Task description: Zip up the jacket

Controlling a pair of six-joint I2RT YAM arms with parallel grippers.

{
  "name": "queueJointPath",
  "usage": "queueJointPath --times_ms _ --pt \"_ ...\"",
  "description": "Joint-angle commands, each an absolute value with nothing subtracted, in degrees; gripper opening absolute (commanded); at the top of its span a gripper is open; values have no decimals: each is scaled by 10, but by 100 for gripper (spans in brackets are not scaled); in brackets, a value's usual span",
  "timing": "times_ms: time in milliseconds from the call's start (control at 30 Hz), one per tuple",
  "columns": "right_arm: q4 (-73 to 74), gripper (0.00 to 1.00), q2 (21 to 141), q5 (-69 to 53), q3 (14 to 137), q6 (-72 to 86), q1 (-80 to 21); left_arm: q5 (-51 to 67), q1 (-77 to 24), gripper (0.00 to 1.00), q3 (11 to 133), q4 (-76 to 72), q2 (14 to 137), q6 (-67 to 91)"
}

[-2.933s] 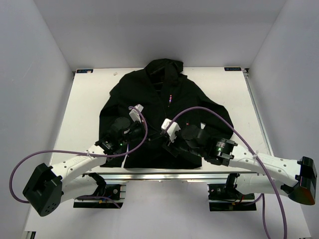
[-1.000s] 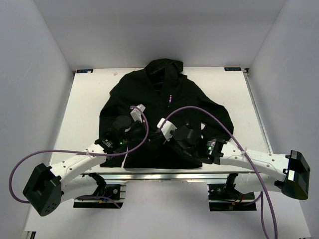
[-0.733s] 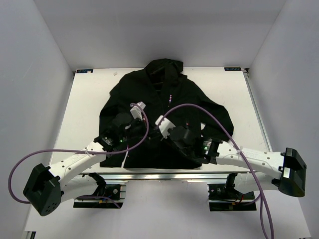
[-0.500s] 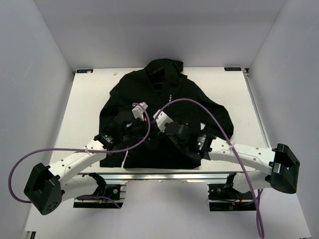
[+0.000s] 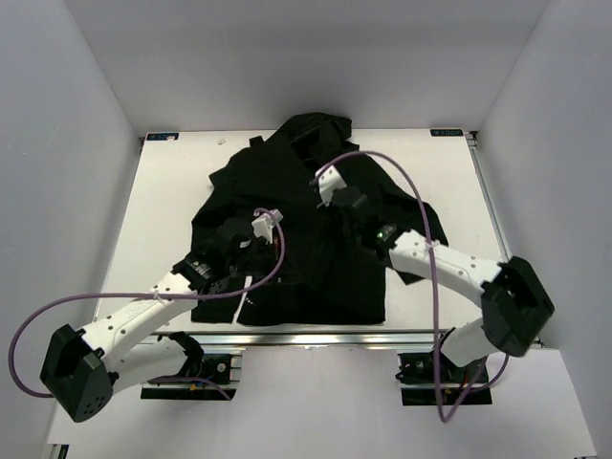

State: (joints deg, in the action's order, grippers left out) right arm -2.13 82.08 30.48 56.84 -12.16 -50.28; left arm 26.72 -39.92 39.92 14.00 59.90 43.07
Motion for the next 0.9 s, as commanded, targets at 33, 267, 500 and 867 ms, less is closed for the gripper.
queueJointPath --times_ms 33,267,500,867 --pt "-160 0 881 290 644 -163 -413 328 -408 0 401 316 549 434" --pt "-228 0 1124 267 850 -188 -310 355 -408 0 309 443 394 569" --pt "-142 0 1416 250 1304 -156 -209 316 -407 0 258 523 283 657" --pt "-175 0 1428 38 1275 -117 -185 222 -408 9 322 486 444 596"
